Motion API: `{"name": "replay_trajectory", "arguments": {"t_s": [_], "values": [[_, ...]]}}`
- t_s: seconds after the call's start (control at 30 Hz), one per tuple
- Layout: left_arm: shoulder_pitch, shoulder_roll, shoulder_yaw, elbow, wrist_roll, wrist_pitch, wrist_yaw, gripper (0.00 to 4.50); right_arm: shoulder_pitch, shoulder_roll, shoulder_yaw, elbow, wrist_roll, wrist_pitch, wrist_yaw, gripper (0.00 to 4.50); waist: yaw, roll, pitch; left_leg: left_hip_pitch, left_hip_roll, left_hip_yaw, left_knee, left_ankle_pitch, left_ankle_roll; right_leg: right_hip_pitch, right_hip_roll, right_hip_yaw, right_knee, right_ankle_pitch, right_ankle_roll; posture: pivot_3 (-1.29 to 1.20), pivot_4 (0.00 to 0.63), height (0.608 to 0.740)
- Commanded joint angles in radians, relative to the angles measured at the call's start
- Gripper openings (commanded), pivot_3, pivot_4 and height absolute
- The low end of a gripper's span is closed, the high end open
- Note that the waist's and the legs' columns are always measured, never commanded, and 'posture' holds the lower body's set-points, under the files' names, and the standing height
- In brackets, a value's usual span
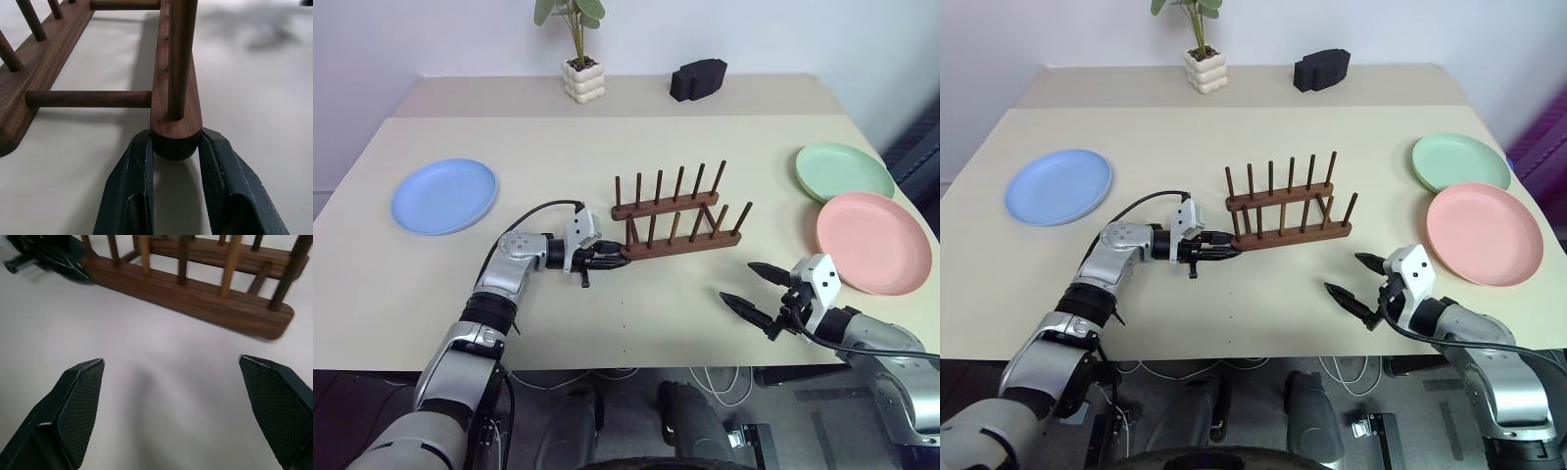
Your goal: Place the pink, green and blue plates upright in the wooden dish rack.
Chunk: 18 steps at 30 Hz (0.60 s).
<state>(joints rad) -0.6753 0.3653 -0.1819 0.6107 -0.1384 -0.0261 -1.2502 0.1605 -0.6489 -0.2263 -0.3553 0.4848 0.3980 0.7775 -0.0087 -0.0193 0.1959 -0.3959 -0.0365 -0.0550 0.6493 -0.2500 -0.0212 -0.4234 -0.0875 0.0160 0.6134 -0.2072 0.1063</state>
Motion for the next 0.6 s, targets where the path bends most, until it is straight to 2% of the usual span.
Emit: {"name": "replay_trajectory", "arguments": {"t_s": [0.03,0.27,0.6], "values": [[0.008,0.023,-0.013,-0.042,0.001,-0.007,-0.044,0.67,0.018,-0.013,-0.035,-0.033,0.005,-0.011,0.002,4.50,0.000,0.000,0.000,0.000,0.000,0.000,0.000,0.000,0.000,0.000,0.000,0.000,0.000,0.000,0.000,0.00,0.150,0.731],[-0.026,0.032,-0.023,-0.007,0.026,-0.061,-0.064,0.67,0.031,0.004,-0.015,-0.045,-0.005,-0.014,-0.013,4.50,0.000,0.000,0.000,0.000,0.000,0.000,0.000,0.000,0.000,0.000,0.000,0.000,0.000,0.000,0.000,0.00,0.150,0.731],[-0.064,0.009,-0.040,0.090,0.058,-0.140,-0.071,0.67,0.025,0.016,-0.001,0.041,-0.025,-0.080,0.020,4.50,0.002,0.000,0.000,0.000,0.000,0.000,0.000,0.000,0.000,0.000,0.000,0.000,0.000,0.000,0.000,0.00,0.150,0.731]]}}
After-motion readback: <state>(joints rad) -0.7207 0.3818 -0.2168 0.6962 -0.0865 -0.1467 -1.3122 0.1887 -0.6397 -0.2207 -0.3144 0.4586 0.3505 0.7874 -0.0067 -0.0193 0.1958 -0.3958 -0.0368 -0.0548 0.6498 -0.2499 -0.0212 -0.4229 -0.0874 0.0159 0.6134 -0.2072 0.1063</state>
